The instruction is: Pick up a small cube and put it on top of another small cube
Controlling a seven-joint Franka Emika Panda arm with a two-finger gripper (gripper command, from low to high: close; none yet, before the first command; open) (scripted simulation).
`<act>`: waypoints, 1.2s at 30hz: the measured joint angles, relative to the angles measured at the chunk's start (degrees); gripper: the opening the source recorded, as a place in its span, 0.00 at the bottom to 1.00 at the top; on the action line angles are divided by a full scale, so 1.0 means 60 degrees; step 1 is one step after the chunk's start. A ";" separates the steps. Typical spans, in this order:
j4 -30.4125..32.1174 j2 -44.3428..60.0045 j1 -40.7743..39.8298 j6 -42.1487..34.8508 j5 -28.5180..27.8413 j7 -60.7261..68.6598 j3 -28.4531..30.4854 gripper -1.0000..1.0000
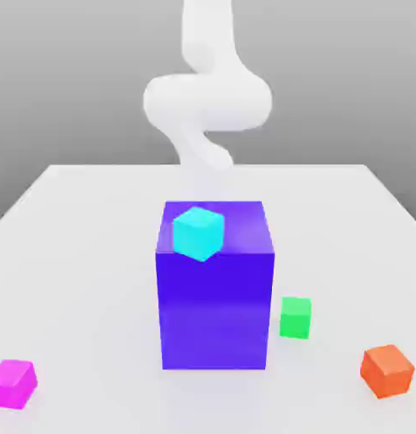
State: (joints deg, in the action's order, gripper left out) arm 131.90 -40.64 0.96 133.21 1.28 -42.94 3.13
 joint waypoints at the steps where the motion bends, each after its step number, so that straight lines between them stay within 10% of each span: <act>1: 0.0009 0.0373 0.0058 0.0103 0.0106 0.0219 0.0221 0.50; 18: 0.0133 0.6294 0.0056 0.1689 0.2476 0.4168 0.3027 0.50; 34: -0.0027 1.1518 -0.2114 0.4008 0.3748 0.6774 0.2674 0.50; 35: -0.0086 1.1752 -0.2255 0.4176 0.3901 0.6890 0.2504 0.00; 36: -0.0086 1.1752 -0.2255 0.4176 0.3901 0.6890 0.2504 0.00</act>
State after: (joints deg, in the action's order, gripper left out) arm 131.38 29.87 -12.57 158.26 24.68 -1.60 18.16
